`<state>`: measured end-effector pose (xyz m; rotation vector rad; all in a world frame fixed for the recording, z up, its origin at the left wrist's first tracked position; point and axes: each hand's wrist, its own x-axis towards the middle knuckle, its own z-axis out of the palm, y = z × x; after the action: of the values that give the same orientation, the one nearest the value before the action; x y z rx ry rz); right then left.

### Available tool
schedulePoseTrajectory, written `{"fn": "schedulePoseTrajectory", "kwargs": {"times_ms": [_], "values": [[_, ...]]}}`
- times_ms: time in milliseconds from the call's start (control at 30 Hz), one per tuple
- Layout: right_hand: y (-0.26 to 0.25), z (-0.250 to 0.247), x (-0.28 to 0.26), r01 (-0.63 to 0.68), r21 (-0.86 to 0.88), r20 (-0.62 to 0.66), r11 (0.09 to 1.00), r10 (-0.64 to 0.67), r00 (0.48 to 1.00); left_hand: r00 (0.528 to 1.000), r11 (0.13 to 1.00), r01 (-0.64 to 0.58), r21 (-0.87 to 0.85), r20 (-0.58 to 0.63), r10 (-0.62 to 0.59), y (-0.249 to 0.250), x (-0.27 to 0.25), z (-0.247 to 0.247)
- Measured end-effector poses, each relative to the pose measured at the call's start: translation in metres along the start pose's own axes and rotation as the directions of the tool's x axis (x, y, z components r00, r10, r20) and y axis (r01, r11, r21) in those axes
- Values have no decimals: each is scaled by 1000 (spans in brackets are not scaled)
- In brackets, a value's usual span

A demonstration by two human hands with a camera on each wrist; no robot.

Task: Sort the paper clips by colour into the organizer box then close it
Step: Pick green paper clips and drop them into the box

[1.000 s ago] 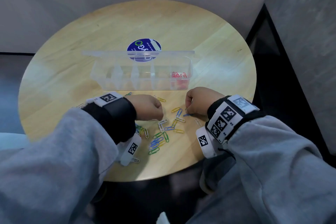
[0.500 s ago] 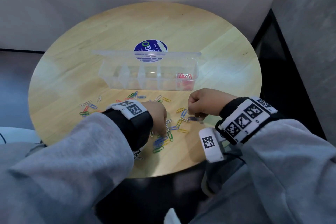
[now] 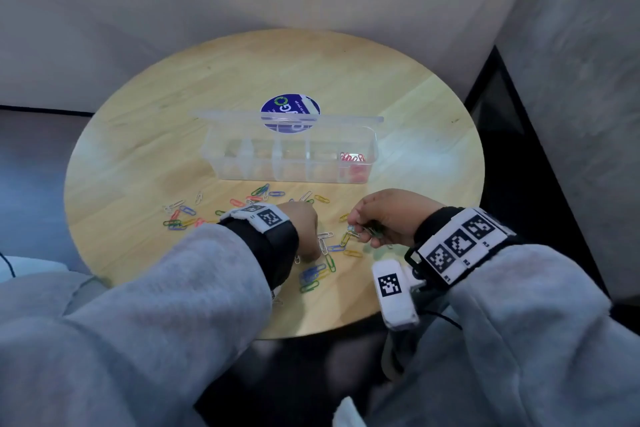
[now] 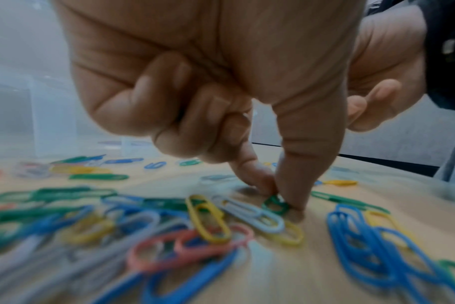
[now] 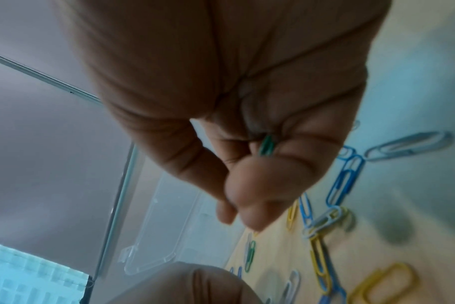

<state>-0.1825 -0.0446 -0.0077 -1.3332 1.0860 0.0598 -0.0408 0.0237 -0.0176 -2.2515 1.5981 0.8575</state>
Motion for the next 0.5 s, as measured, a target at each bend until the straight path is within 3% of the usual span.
{"fn": "schedulePoseTrajectory", "kwargs": {"times_ms": [133,233,300,367,500], "values": [[-1,13,-10,-57,49,-109,997,62,992,1000,997,-19,-81,-14,18,-10,-8,-5],[-2,22,-13,-56,-164,-173,985,27,985,999,952,-41,-304,-45,28,-26,-12,-13],[-8,28,-19,-91,-405,-191,910,13,982,999,828,-28,-561,4,37,-39,-16,-17],[-14,33,-23,-104,-519,-215,848,-12,976,998,671,15,-741,57,40,-50,-21,-19],[-8,45,-19,-122,-670,-215,732,-34,976,999,446,41,-894,46,1,-67,-20,-17]]}}
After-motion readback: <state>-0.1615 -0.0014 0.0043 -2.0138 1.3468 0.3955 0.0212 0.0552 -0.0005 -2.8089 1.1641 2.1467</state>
